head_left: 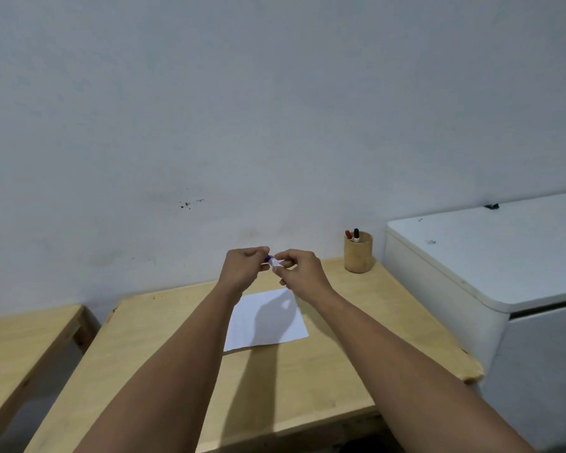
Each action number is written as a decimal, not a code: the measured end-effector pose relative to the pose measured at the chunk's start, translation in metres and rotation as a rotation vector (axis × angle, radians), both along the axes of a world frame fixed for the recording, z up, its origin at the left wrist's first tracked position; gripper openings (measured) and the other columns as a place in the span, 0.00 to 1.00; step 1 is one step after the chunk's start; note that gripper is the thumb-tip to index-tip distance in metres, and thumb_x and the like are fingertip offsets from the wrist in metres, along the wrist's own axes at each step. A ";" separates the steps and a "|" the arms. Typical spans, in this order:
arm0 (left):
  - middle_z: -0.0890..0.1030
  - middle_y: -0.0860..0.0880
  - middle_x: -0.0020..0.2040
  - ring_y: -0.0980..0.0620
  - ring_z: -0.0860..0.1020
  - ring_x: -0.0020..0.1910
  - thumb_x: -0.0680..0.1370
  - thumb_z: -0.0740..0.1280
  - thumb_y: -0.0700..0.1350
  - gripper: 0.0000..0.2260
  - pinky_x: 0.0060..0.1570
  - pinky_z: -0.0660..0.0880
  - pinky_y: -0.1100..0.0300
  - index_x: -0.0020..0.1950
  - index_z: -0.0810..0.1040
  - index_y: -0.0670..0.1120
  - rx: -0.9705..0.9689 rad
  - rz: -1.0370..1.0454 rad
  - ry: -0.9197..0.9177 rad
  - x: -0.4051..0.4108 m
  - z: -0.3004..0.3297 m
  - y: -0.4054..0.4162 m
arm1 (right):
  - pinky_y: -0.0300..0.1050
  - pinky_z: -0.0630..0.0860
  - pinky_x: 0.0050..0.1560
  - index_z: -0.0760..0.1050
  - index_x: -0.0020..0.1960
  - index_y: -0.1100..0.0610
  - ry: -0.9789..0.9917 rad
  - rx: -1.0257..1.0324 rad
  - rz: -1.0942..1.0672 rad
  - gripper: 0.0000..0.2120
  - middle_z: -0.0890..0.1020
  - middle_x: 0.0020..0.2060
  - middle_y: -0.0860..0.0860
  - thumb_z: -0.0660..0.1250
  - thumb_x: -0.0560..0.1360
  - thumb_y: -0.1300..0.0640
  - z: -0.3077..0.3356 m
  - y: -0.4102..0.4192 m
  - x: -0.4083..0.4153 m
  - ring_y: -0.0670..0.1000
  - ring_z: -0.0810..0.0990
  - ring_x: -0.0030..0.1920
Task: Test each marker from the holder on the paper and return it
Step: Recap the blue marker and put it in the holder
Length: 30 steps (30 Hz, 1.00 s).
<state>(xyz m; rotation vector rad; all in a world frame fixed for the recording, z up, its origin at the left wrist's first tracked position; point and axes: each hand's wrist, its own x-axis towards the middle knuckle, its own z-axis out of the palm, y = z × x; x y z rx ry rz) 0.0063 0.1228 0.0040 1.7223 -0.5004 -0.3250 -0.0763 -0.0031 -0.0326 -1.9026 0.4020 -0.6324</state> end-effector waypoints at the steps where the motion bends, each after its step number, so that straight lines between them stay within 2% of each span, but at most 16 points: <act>1: 0.87 0.50 0.52 0.53 0.86 0.49 0.82 0.66 0.46 0.11 0.46 0.75 0.60 0.55 0.86 0.43 0.022 -0.061 -0.014 -0.001 0.007 -0.014 | 0.28 0.74 0.34 0.85 0.64 0.57 0.020 -0.041 -0.011 0.12 0.84 0.49 0.52 0.73 0.81 0.60 0.006 -0.015 -0.001 0.51 0.84 0.38; 4: 0.81 0.49 0.65 0.49 0.82 0.59 0.83 0.63 0.48 0.18 0.54 0.75 0.56 0.72 0.77 0.48 0.090 -0.168 -0.086 0.003 0.013 -0.067 | 0.40 0.74 0.44 0.85 0.64 0.57 0.052 -0.218 -0.105 0.12 0.83 0.49 0.48 0.70 0.82 0.60 0.031 -0.070 -0.002 0.51 0.81 0.47; 6: 0.82 0.48 0.63 0.49 0.81 0.59 0.81 0.64 0.48 0.23 0.57 0.75 0.54 0.77 0.71 0.48 0.124 -0.164 -0.135 0.007 0.006 -0.101 | 0.44 0.74 0.50 0.85 0.63 0.56 0.014 -0.246 -0.241 0.11 0.83 0.48 0.47 0.70 0.82 0.59 0.050 -0.111 -0.001 0.50 0.80 0.49; 7: 0.82 0.48 0.62 0.50 0.80 0.59 0.81 0.66 0.48 0.25 0.58 0.76 0.54 0.78 0.70 0.48 0.151 -0.169 -0.158 0.009 0.001 -0.118 | 0.45 0.76 0.51 0.84 0.63 0.55 -0.015 -0.239 -0.310 0.11 0.83 0.49 0.47 0.70 0.82 0.59 0.057 -0.132 0.000 0.50 0.81 0.49; 9: 0.82 0.47 0.66 0.47 0.79 0.63 0.79 0.69 0.50 0.28 0.64 0.76 0.51 0.79 0.69 0.49 0.226 -0.198 -0.210 0.013 -0.011 -0.148 | 0.45 0.79 0.51 0.82 0.63 0.55 -0.060 -0.208 -0.410 0.10 0.84 0.50 0.48 0.70 0.82 0.60 0.069 -0.172 -0.002 0.50 0.82 0.49; 12: 0.77 0.44 0.71 0.45 0.77 0.68 0.77 0.72 0.51 0.33 0.62 0.75 0.53 0.80 0.66 0.48 0.296 -0.218 -0.240 0.020 -0.032 -0.186 | 0.45 0.81 0.49 0.81 0.61 0.55 -0.065 -0.196 -0.480 0.08 0.85 0.48 0.48 0.70 0.81 0.59 0.071 -0.220 0.000 0.50 0.83 0.46; 16: 0.73 0.43 0.76 0.44 0.74 0.72 0.75 0.77 0.51 0.40 0.66 0.73 0.52 0.82 0.62 0.47 0.356 -0.235 -0.229 0.029 -0.060 -0.228 | 0.34 0.75 0.44 0.78 0.57 0.53 -0.011 -0.164 -0.471 0.07 0.83 0.41 0.43 0.72 0.80 0.60 0.050 -0.258 0.009 0.45 0.82 0.43; 19: 0.70 0.44 0.78 0.43 0.71 0.74 0.73 0.79 0.50 0.43 0.68 0.71 0.51 0.82 0.60 0.47 0.385 -0.276 -0.226 0.034 -0.076 -0.253 | 0.41 0.79 0.51 0.77 0.56 0.52 0.036 -0.113 -0.433 0.10 0.82 0.41 0.42 0.74 0.79 0.62 0.026 -0.270 0.019 0.43 0.83 0.42; 22: 0.71 0.46 0.77 0.43 0.72 0.73 0.71 0.80 0.51 0.44 0.68 0.72 0.49 0.81 0.62 0.48 0.355 -0.285 -0.191 0.036 -0.090 -0.271 | 0.47 0.84 0.49 0.76 0.56 0.49 0.077 -0.055 -0.389 0.11 0.85 0.44 0.46 0.73 0.79 0.62 0.004 -0.269 0.024 0.50 0.87 0.45; 24: 0.75 0.48 0.74 0.45 0.75 0.70 0.70 0.81 0.50 0.41 0.65 0.75 0.51 0.79 0.66 0.49 0.315 -0.287 -0.172 0.036 -0.098 -0.277 | 0.49 0.85 0.48 0.76 0.58 0.48 0.103 -0.055 -0.346 0.13 0.87 0.48 0.49 0.71 0.79 0.63 -0.005 -0.267 0.024 0.51 0.88 0.43; 26: 0.79 0.51 0.68 0.47 0.79 0.64 0.69 0.81 0.51 0.36 0.62 0.78 0.50 0.74 0.71 0.50 0.283 -0.280 -0.177 0.036 -0.105 -0.280 | 0.52 0.86 0.53 0.78 0.60 0.47 0.114 -0.093 -0.290 0.13 0.86 0.50 0.48 0.70 0.78 0.61 -0.009 -0.265 0.025 0.50 0.88 0.45; 28: 0.82 0.53 0.64 0.50 0.82 0.59 0.68 0.81 0.55 0.34 0.59 0.80 0.47 0.70 0.73 0.52 0.262 -0.271 -0.185 0.035 -0.110 -0.282 | 0.58 0.83 0.61 0.80 0.57 0.44 0.140 -0.203 -0.249 0.10 0.85 0.52 0.44 0.71 0.77 0.53 -0.011 -0.262 0.027 0.50 0.86 0.52; 30: 0.83 0.56 0.61 0.54 0.83 0.57 0.65 0.79 0.61 0.35 0.58 0.81 0.47 0.69 0.73 0.55 0.255 -0.260 -0.193 0.034 -0.112 -0.281 | 0.58 0.77 0.65 0.80 0.53 0.42 0.225 -0.382 -0.229 0.07 0.84 0.55 0.43 0.72 0.75 0.44 -0.010 -0.261 0.029 0.49 0.83 0.56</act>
